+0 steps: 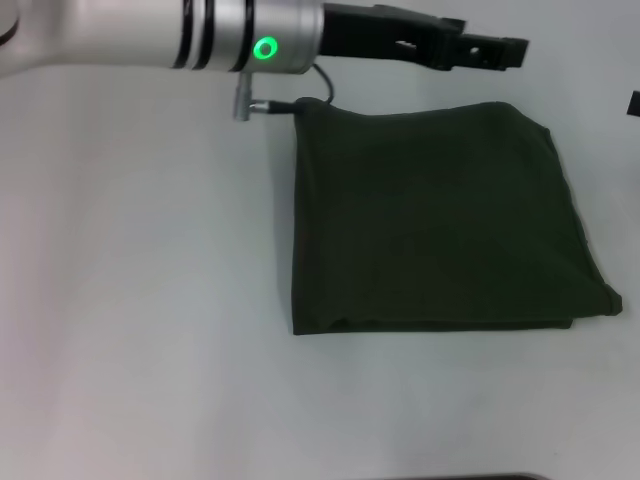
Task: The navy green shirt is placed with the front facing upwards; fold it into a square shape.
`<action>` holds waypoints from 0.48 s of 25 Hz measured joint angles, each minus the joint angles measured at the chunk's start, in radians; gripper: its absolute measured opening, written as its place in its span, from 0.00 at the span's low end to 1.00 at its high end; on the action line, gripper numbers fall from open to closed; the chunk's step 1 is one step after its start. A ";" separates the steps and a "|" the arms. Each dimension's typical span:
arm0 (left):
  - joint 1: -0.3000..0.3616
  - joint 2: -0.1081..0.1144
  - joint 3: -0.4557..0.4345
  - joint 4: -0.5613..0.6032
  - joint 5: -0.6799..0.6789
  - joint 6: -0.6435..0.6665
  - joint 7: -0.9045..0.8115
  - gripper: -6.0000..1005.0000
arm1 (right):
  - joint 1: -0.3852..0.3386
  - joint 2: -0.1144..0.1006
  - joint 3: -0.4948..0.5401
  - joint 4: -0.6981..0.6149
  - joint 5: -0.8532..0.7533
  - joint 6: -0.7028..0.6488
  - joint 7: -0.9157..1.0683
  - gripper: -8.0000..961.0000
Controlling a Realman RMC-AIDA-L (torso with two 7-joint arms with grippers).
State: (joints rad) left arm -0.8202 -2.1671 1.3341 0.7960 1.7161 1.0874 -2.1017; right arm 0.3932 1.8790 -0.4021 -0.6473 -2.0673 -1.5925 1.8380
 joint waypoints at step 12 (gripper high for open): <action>0.172 0.000 -0.067 0.033 -0.008 0.044 0.191 0.94 | 0.053 0.026 -0.002 0.010 -0.071 0.060 0.083 0.95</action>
State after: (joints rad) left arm -0.6487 -2.1672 1.2667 0.8288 1.7078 1.1312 -1.9112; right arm 0.4459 1.9053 -0.4038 -0.6373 -2.1384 -1.5322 1.9214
